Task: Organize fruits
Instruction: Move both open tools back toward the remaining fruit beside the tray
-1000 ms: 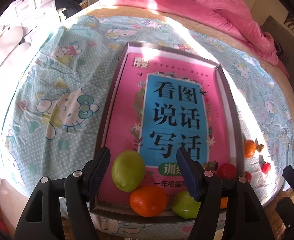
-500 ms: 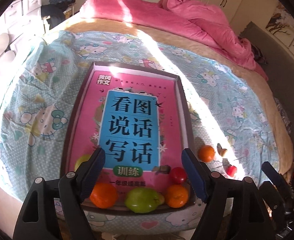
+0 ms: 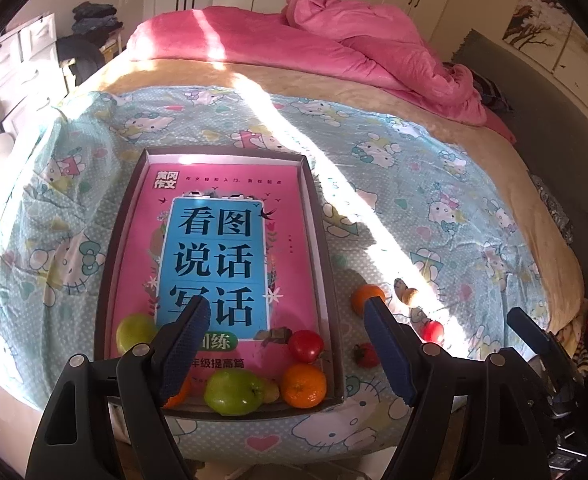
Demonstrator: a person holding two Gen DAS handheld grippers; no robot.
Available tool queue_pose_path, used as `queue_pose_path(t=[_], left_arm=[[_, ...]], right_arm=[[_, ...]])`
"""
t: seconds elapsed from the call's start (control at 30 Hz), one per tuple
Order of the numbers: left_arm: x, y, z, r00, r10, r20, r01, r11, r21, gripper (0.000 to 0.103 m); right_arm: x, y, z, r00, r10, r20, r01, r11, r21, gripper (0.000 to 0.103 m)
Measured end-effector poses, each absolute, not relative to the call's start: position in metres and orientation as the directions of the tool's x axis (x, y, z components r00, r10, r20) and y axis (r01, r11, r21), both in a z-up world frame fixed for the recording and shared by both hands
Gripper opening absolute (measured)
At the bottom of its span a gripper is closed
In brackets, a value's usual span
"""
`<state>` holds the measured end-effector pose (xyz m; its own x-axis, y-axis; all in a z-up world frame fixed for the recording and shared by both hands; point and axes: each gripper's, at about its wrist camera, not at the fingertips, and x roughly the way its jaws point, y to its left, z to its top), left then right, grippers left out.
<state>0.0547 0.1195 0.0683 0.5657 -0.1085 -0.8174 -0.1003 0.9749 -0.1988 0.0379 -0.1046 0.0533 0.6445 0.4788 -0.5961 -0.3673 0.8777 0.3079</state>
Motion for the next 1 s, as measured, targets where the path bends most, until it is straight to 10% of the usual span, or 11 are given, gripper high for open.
queue_pose_path(t=[1.0], left_arm=[[0.045,0.059,0.08,0.568,-0.169,-0.805,0.018,0.981,-0.194,0.08]], right_arm=[[0.032,-0.146,0.054,0.699,0.421,-0.579,-0.289,0.906,0.309,0.096]])
